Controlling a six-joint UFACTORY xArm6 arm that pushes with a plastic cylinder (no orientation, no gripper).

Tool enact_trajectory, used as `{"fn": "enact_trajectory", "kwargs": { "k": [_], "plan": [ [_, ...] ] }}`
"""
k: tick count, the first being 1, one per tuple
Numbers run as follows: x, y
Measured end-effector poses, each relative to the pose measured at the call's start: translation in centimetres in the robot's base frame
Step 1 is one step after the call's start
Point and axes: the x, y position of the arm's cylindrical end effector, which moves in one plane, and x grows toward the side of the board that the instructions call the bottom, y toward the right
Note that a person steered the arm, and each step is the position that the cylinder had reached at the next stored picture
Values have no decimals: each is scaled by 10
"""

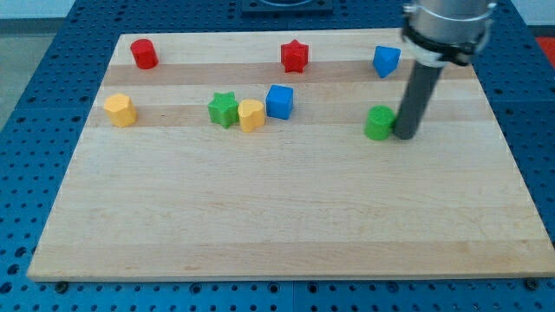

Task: Move the green star towards the bottom of the board

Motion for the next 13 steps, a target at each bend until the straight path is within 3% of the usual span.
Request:
{"fn": "enact_trajectory", "kwargs": {
  "k": [2,4,5,6,7,9,10,11,12,13],
  "plan": [
    [45,-130],
    [-45,-287],
    [-55,-309],
    [-114,-298],
    [-129,-263],
    [-3,-261],
    [-50,-259],
    [-89,-293],
    [-43,-338],
    [-12,-315]
  ]
}}
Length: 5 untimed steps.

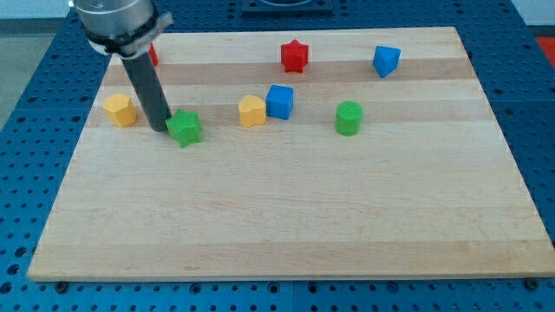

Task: Move the green star towards the bottom of the board

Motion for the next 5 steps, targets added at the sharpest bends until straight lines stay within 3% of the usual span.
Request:
{"fn": "enact_trajectory", "kwargs": {
  "k": [1,2,3,4,5],
  "plan": [
    [0,56],
    [-37,8],
    [-18,1],
    [45,96],
    [60,169]
  ]
}}
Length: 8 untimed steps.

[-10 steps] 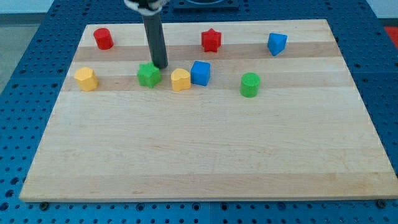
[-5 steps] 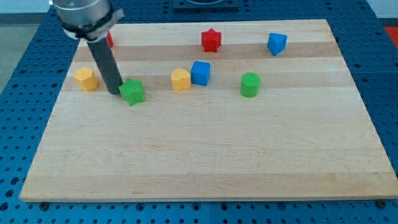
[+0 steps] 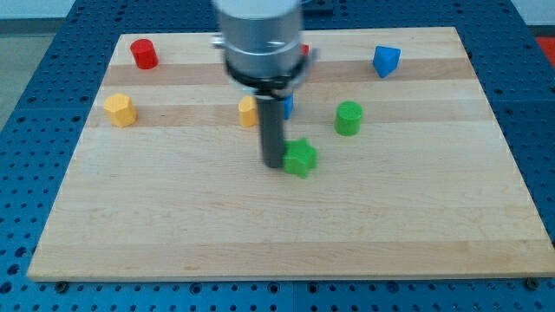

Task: Move the green star towards the bottom of the board

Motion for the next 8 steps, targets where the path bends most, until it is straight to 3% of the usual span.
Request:
{"fn": "enact_trajectory", "kwargs": {
  "k": [1,2,3,4,5,7,8],
  "plan": [
    [-11,-18],
    [10,52],
    [60,112],
    [76,118],
    [48,76],
    [-11,126],
    [11,152]
  ]
}}
